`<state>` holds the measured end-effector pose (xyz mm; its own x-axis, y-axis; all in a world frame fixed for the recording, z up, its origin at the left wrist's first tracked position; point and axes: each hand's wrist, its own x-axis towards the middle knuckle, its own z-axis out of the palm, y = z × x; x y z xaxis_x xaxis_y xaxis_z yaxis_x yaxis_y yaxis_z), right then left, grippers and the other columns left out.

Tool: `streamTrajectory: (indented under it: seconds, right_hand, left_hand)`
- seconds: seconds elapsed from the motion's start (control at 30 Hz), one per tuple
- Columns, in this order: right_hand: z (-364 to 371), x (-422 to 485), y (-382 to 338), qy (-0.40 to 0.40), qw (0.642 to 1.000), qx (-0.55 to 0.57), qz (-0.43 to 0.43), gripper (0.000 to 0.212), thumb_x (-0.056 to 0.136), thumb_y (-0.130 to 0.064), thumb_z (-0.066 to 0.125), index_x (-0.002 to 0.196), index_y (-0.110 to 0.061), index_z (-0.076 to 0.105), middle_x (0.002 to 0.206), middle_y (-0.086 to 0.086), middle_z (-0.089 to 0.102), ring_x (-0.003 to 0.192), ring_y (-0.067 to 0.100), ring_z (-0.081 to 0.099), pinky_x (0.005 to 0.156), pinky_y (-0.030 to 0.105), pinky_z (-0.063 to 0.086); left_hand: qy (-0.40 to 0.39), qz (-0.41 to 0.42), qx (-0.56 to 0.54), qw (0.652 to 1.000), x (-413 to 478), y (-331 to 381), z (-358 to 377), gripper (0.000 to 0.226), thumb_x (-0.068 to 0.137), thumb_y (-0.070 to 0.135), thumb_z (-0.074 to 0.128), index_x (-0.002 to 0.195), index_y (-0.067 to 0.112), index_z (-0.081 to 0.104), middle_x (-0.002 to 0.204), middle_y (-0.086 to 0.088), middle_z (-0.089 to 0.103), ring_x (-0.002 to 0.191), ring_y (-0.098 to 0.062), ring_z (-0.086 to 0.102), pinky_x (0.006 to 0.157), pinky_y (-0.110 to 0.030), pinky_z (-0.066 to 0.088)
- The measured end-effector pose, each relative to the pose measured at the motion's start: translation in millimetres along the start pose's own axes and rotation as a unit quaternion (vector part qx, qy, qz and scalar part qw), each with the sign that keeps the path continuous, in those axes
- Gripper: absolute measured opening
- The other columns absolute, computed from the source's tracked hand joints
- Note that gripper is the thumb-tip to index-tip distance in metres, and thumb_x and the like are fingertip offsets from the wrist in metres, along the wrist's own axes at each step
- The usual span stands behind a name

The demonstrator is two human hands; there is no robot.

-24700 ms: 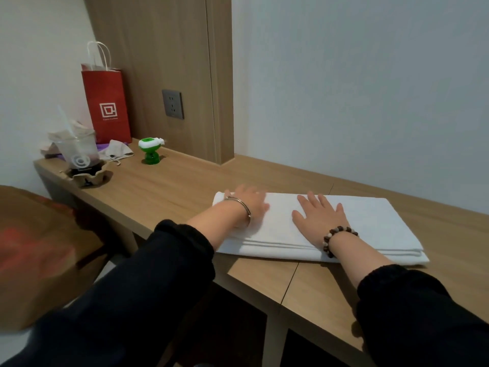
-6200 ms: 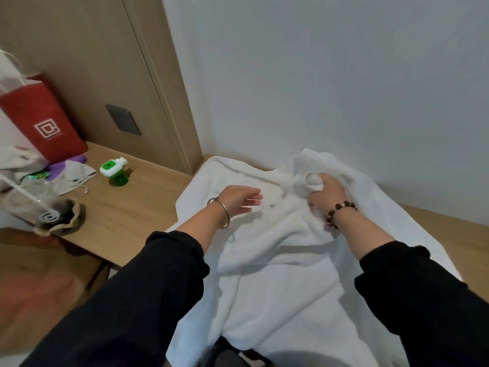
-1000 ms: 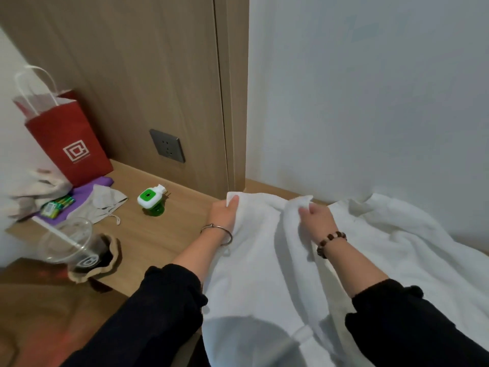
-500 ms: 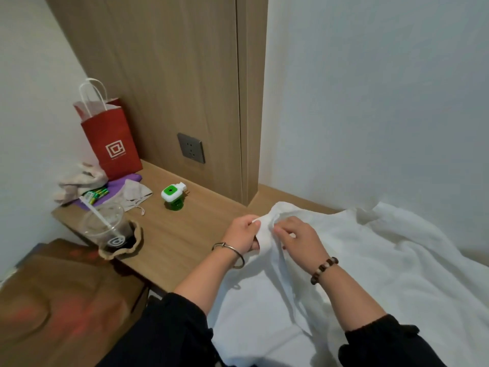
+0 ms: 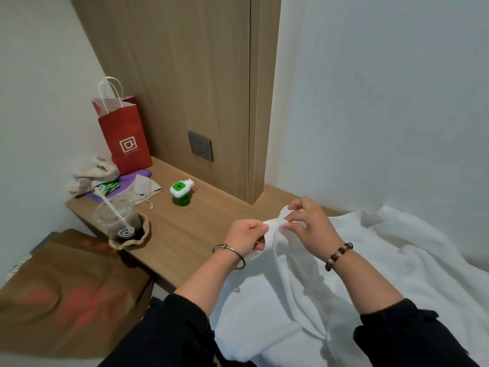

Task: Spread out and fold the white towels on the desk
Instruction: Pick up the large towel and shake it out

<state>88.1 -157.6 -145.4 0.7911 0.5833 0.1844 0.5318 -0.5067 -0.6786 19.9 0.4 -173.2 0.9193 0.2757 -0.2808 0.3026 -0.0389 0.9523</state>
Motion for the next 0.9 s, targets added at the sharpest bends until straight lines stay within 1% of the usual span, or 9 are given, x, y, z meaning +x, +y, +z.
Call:
streamTrajectory:
  seconds: [0.03, 0.1, 0.17, 0.27, 0.43, 0.57, 0.7, 0.8, 0.9]
  right_hand:
    - [-5, 2, -1, -0.030, 1.000, -0.001, -0.002, 0.010, 0.084, -0.006, 0.067, 0.078, -0.004, 0.073, 0.090, -0.003, 0.056, 0.089, 0.007, 0.052, 0.081, 0.018, 0.033]
    - [-12, 5, -6, -0.080, 0.997, 0.008, 0.015, 0.012, 0.085, -0.007, 0.066, 0.075, -0.006, 0.074, 0.073, -0.016, 0.060, 0.073, -0.005, 0.056, 0.069, 0.014, 0.036]
    - [-12, 8, -9, -0.086, 0.995, 0.012, 0.038, 0.009, 0.081, -0.011, 0.072, 0.072, -0.010, 0.075, 0.060, -0.021, 0.058, 0.062, -0.009, 0.055, 0.061, 0.008, 0.036]
    - [-9, 10, -12, -0.077, 0.995, 0.030, 0.058, 0.011, 0.075, -0.014, 0.078, 0.065, -0.014, 0.073, 0.060, -0.014, 0.061, 0.058, -0.003, 0.053, 0.058, 0.008, 0.038]
    - [-3, 10, -13, -0.074, 0.995, 0.034, 0.062, 0.020, 0.071, -0.012, 0.080, 0.058, -0.022, 0.068, 0.061, -0.008, 0.064, 0.060, 0.003, 0.054, 0.058, 0.012, 0.041]
    - [-5, 12, -12, -0.077, 0.995, 0.009, 0.062, 0.030, 0.071, -0.015, 0.081, 0.053, -0.030, 0.062, 0.058, -0.013, 0.060, 0.056, -0.001, 0.051, 0.054, 0.009, 0.038]
    - [-5, 12, -12, -0.089, 0.994, 0.002, 0.060, 0.030, 0.071, -0.014, 0.080, 0.053, -0.030, 0.061, 0.057, -0.014, 0.060, 0.054, -0.003, 0.050, 0.053, 0.008, 0.036]
    - [-6, 13, -12, -0.113, 0.992, -0.015, 0.060, 0.031, 0.072, -0.015, 0.079, 0.053, -0.031, 0.060, 0.057, -0.014, 0.060, 0.055, -0.003, 0.051, 0.053, 0.009, 0.036]
    - [-9, 16, -13, -0.141, 0.988, -0.044, 0.054, 0.026, 0.072, -0.017, 0.080, 0.055, -0.027, 0.062, 0.059, -0.014, 0.061, 0.056, -0.003, 0.052, 0.052, 0.009, 0.035]
  left_hand:
    - [0.014, 0.012, 0.013, 1.000, 0, 0, 0, 0.030, 0.092, 0.008, 0.056, 0.062, 0.007, 0.052, 0.051, 0.001, 0.045, 0.043, -0.009, 0.044, 0.054, -0.021, 0.043]
    - [0.021, 0.020, 0.014, 0.999, 0, -1, 1, 0.031, 0.091, 0.008, 0.057, 0.061, 0.009, 0.054, 0.052, 0.000, 0.046, 0.042, -0.007, 0.045, 0.055, -0.023, 0.043]
    - [0.010, 0.024, 0.005, 1.000, -1, -1, 3, 0.024, 0.092, 0.007, 0.056, 0.068, 0.003, 0.058, 0.059, -0.006, 0.047, 0.046, -0.008, 0.046, 0.056, -0.022, 0.045]
    - [-0.004, 0.026, -0.008, 1.000, -4, 1, 7, 0.018, 0.093, 0.004, 0.053, 0.079, 0.001, 0.063, 0.066, -0.007, 0.051, 0.052, -0.009, 0.048, 0.052, -0.015, 0.048]
    - [-0.024, 0.022, -0.013, 0.999, -9, 4, 10, 0.018, 0.095, 0.002, 0.049, 0.094, 0.003, 0.067, 0.067, -0.003, 0.058, 0.049, 0.002, 0.053, 0.051, -0.012, 0.047]
    - [-0.032, 0.023, -0.010, 0.999, -12, 5, 9, 0.016, 0.095, 0.002, 0.049, 0.093, 0.003, 0.065, 0.068, -0.005, 0.055, 0.053, -0.003, 0.052, 0.051, -0.012, 0.047]
    - [-0.048, 0.020, 0.002, 0.999, -15, 5, 7, 0.015, 0.095, 0.002, 0.049, 0.092, 0.002, 0.064, 0.069, -0.006, 0.054, 0.059, -0.008, 0.052, 0.054, -0.013, 0.049]
    - [-0.100, 0.011, 0.003, 0.995, -17, 7, 1, 0.012, 0.095, 0.003, 0.050, 0.093, 0.000, 0.062, 0.072, -0.008, 0.053, 0.063, -0.012, 0.053, 0.061, -0.017, 0.053]
    - [-0.146, 0.014, 0.043, 0.988, -16, 11, -4, 0.010, 0.090, 0.000, 0.058, 0.098, -0.001, 0.062, 0.073, -0.009, 0.051, 0.062, -0.009, 0.055, 0.065, -0.017, 0.054]
